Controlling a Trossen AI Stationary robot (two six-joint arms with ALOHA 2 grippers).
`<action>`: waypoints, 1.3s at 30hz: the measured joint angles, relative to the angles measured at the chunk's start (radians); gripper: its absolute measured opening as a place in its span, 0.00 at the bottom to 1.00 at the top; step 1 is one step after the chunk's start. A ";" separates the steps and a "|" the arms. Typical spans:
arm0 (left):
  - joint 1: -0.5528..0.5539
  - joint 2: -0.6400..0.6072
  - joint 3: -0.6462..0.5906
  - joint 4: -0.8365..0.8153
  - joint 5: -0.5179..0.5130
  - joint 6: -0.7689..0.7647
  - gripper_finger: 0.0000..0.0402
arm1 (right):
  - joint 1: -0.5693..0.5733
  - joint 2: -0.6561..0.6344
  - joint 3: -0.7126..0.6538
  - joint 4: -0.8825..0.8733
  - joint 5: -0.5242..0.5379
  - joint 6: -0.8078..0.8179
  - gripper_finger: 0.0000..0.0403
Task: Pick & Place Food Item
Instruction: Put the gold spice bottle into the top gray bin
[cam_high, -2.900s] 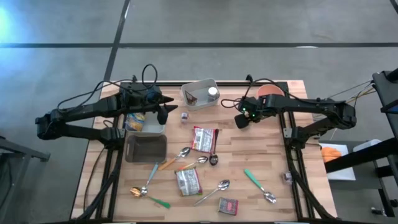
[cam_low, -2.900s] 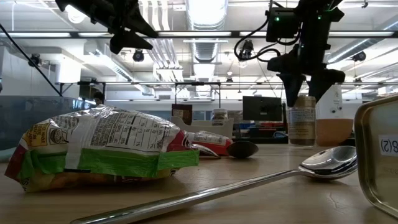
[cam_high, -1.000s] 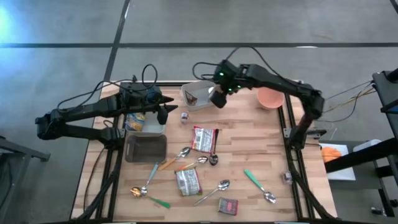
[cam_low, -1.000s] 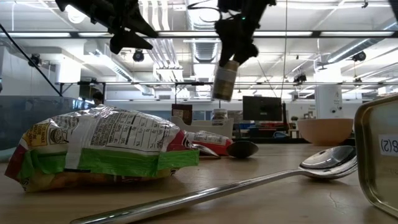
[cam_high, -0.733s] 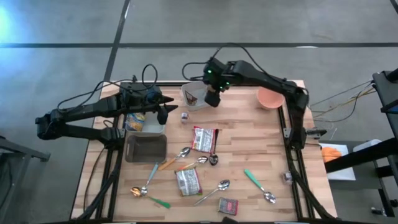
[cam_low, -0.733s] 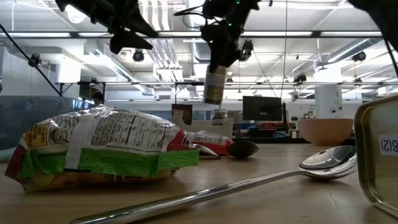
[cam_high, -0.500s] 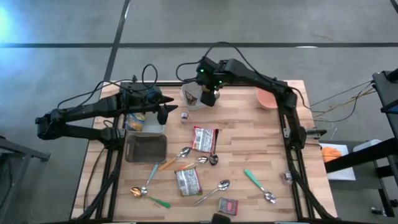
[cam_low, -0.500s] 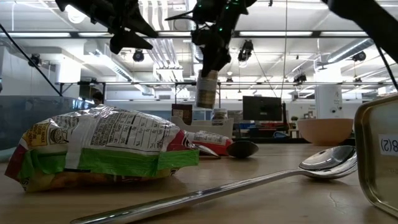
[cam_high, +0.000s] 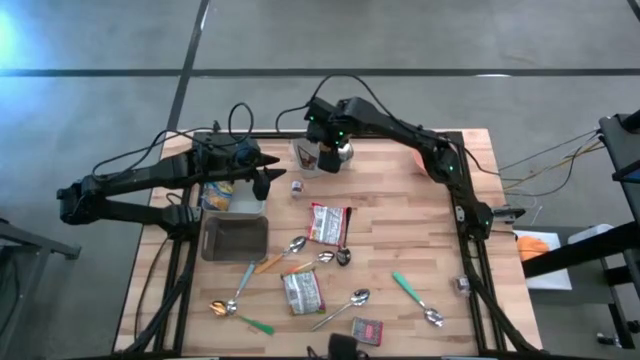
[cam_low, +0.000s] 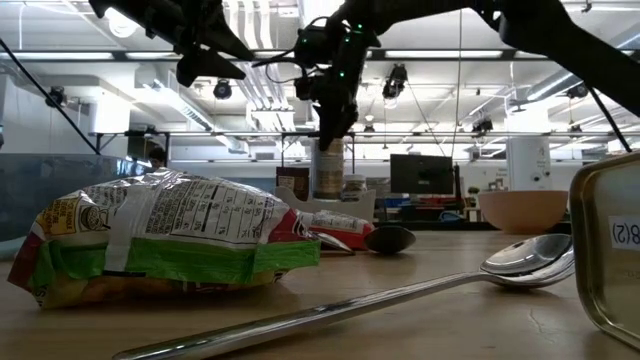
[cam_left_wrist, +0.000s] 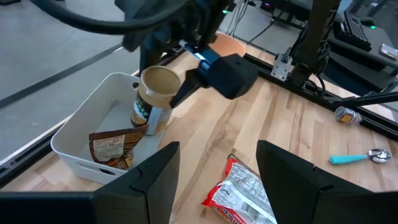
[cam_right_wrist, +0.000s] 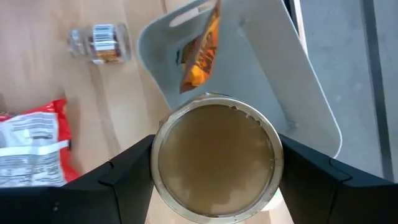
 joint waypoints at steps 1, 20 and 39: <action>0.000 0.000 0.000 0.000 0.000 0.000 0.54 | -0.002 0.003 0.001 0.011 0.000 -0.004 0.68; 0.000 0.000 0.000 -0.006 0.000 0.000 0.54 | -0.033 0.044 -0.006 0.061 -0.079 -0.029 0.68; 0.000 0.000 0.000 -0.007 0.000 0.000 0.54 | -0.054 0.103 -0.006 0.034 -0.080 -0.025 0.68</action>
